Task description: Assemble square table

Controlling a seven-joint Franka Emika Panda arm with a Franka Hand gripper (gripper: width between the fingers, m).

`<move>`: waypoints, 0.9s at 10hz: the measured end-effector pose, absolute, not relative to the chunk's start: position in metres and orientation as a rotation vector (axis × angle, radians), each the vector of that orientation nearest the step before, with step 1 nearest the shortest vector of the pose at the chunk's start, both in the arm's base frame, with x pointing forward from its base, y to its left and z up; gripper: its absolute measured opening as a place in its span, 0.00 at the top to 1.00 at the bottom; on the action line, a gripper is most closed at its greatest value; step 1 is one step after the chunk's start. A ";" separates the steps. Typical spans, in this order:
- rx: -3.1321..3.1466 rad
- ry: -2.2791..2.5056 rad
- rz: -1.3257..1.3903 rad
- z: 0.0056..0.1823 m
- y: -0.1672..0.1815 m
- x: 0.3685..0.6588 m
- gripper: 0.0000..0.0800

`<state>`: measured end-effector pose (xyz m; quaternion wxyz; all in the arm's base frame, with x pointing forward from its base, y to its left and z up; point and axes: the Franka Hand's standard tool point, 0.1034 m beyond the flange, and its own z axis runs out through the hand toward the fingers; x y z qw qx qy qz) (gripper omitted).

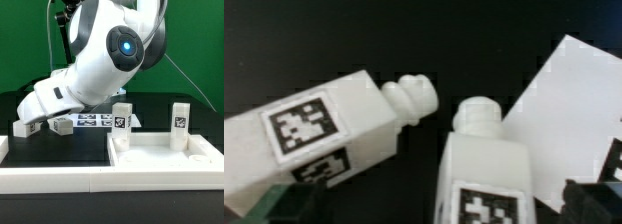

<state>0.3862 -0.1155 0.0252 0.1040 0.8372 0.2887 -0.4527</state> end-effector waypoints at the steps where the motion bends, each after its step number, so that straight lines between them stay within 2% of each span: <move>1: 2.471 0.857 -1.326 0.021 -0.112 0.384 0.19; 4: 2.477 0.892 -1.327 0.013 -0.107 0.367 0.19; 5: 2.488 0.885 -1.321 0.016 -0.113 0.372 0.19; 8: 2.481 0.875 -1.341 0.007 -0.118 0.367 0.19; 9: 2.480 0.876 -1.342 0.007 -0.118 0.368 0.34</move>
Offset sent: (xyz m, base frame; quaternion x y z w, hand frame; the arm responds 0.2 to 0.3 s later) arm -0.0344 0.0164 -0.0098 0.0073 0.0047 -0.0087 0.9999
